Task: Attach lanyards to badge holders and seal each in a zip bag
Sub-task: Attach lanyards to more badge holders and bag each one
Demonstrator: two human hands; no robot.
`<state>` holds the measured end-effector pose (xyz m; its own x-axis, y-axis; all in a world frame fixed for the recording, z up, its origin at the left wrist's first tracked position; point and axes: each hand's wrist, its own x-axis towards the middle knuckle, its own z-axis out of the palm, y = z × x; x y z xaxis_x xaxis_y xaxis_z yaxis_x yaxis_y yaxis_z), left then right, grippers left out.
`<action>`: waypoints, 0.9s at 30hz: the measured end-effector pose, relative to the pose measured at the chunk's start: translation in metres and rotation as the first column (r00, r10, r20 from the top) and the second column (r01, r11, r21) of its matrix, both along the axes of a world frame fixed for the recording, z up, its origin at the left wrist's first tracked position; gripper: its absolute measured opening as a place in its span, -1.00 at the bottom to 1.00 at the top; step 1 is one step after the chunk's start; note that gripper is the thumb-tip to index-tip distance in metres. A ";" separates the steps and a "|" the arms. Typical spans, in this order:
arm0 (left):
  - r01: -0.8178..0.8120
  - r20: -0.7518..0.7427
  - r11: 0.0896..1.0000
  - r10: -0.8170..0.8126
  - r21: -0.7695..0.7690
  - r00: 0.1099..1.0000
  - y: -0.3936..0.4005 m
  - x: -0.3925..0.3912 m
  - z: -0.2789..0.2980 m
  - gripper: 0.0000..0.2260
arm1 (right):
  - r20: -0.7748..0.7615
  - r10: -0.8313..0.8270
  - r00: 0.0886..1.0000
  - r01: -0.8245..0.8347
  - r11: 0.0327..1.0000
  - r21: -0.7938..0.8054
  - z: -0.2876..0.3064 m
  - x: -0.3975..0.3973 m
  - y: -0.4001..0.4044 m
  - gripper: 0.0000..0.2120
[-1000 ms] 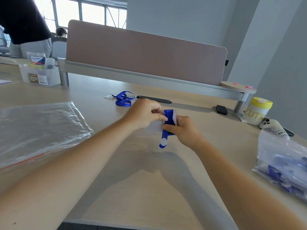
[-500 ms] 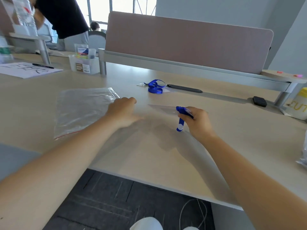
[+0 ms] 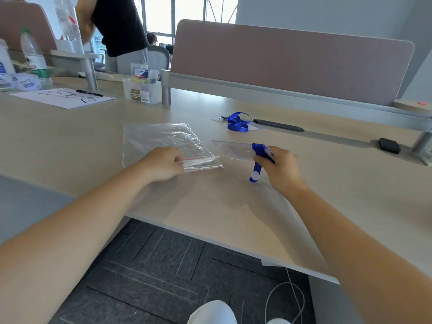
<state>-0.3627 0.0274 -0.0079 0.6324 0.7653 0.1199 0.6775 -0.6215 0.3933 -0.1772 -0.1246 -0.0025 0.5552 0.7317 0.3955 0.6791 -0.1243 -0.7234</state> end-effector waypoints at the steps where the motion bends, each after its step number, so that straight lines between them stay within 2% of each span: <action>1: 0.014 0.022 0.999 -0.015 0.043 1.000 0.001 0.000 0.000 -0.83 | -0.007 -0.005 1.000 0.005 1.000 0.001 0.000 0.000 -0.001 -0.77; 5: 0.002 0.207 0.990 -0.031 0.140 0.978 -0.002 0.006 0.001 -0.82 | -0.018 -0.032 0.999 0.033 0.998 0.062 0.003 0.004 -0.006 -0.71; 8: 0.014 0.297 0.984 -0.067 0.178 0.952 -0.010 0.024 0.004 -0.84 | -0.065 -0.080 0.995 0.090 0.984 0.157 0.009 0.011 -0.015 -0.77; 15: 0.224 0.212 0.951 -0.270 0.214 0.939 -0.052 0.096 0.009 -0.80 | -0.130 -0.219 0.967 0.246 0.937 0.247 0.021 0.042 -0.064 -0.60; 18: 0.280 0.170 0.943 -0.310 0.180 0.935 -0.075 0.125 0.003 -0.80 | -0.141 -0.286 0.948 0.313 0.920 0.237 0.018 0.056 -0.087 -0.60; 21: 0.341 0.089 0.933 -0.352 0.113 0.932 -0.092 0.149 -0.007 -0.77 | -0.156 -0.286 0.946 0.314 0.928 0.199 0.011 0.065 -0.107 -0.61; 24: 0.416 0.154 0.907 -0.404 -0.060 0.902 -0.105 0.165 -0.012 -0.58 | -0.157 -0.310 0.938 0.335 0.927 0.169 0.006 0.071 -0.119 -0.60; 27: 0.449 0.253 0.891 -0.420 -0.068 0.872 -0.108 0.168 -0.009 -0.53 | -0.167 -0.327 0.930 0.353 0.921 0.166 0.003 0.076 -0.126 -0.61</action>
<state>-0.1946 -0.0805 -0.0172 0.8713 0.4369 0.2234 0.2342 -0.7704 0.5930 -0.1009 -0.2504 0.0003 0.8141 0.4079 0.4133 0.5160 -0.1816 -0.8371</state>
